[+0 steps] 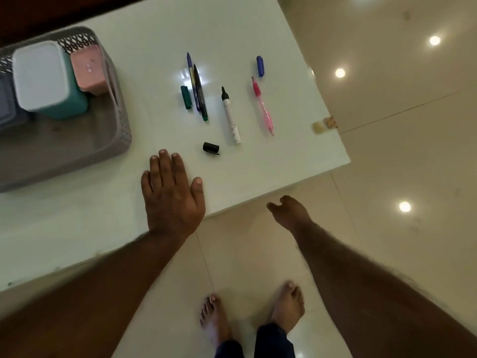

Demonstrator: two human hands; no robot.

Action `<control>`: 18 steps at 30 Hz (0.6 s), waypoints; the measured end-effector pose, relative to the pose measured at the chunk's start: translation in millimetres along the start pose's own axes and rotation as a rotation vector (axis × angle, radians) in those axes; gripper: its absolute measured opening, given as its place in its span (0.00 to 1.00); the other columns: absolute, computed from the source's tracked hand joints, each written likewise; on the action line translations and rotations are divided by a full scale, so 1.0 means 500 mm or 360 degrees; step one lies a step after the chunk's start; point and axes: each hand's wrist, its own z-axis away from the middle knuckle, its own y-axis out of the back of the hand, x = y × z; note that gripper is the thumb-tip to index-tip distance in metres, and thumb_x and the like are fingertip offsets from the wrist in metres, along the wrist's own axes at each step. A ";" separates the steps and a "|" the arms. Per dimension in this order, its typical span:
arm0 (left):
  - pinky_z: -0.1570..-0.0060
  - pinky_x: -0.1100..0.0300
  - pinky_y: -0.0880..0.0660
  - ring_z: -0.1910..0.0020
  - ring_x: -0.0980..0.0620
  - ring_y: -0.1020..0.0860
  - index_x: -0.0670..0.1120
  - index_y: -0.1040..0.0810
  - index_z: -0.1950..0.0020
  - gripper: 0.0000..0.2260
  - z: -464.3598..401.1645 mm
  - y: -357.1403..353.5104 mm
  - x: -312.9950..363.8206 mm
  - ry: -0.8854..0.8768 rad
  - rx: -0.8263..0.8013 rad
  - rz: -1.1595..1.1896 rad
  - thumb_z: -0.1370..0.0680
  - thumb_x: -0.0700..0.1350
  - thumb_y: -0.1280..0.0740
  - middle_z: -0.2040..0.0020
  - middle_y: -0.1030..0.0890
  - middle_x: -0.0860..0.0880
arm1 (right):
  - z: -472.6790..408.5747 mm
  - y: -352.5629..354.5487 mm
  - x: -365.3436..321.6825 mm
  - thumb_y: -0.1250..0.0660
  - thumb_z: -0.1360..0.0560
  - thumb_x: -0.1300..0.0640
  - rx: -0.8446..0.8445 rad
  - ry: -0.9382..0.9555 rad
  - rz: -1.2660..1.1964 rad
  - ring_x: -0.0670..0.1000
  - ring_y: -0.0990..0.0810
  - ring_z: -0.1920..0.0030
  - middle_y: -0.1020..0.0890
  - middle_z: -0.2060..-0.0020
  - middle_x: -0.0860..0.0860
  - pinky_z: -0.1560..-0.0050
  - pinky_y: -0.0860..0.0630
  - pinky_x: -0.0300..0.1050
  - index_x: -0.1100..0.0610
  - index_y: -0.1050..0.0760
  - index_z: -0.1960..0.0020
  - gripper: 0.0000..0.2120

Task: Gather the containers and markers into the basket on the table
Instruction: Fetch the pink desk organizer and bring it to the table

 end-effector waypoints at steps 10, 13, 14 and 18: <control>0.24 0.39 0.50 0.20 0.41 0.52 0.38 0.49 0.20 0.34 -0.019 -0.019 -0.024 -0.0198 0.0018 0.0036 0.19 0.59 0.52 0.20 0.48 0.38 | -0.139 -0.084 -0.023 0.38 0.21 0.55 -0.0086 -0.0378 -0.1351 0.55 0.25 0.58 0.24 0.58 0.55 0.50 0.27 0.50 0.54 0.27 0.50 0.03; 0.24 0.39 0.50 0.20 0.41 0.51 0.37 0.48 0.21 0.34 -0.022 -0.019 -0.024 -0.0192 0.0002 0.0011 0.19 0.59 0.52 0.20 0.48 0.38 | -0.169 -0.100 -0.028 0.37 0.21 0.62 -0.0107 -0.0543 -0.1652 0.53 0.26 0.66 0.24 0.63 0.55 0.53 0.23 0.51 0.54 0.27 0.52 0.03; 0.24 0.39 0.50 0.20 0.41 0.52 0.37 0.48 0.20 0.34 -0.022 -0.020 -0.022 -0.0193 -0.0001 0.0007 0.19 0.60 0.52 0.20 0.48 0.38 | -0.172 -0.100 -0.026 0.35 0.22 0.62 -0.0122 -0.0541 -0.1678 0.53 0.25 0.66 0.23 0.62 0.55 0.54 0.22 0.52 0.54 0.26 0.50 0.04; 0.25 0.39 0.49 0.20 0.41 0.52 0.38 0.48 0.20 0.34 -0.021 -0.022 -0.026 -0.0198 -0.0007 -0.0013 0.19 0.59 0.53 0.20 0.49 0.38 | -0.187 -0.098 -0.020 0.36 0.23 0.60 -0.0243 -0.0290 -0.1887 0.51 0.19 0.60 0.19 0.57 0.51 0.62 0.21 0.43 0.52 0.26 0.50 0.05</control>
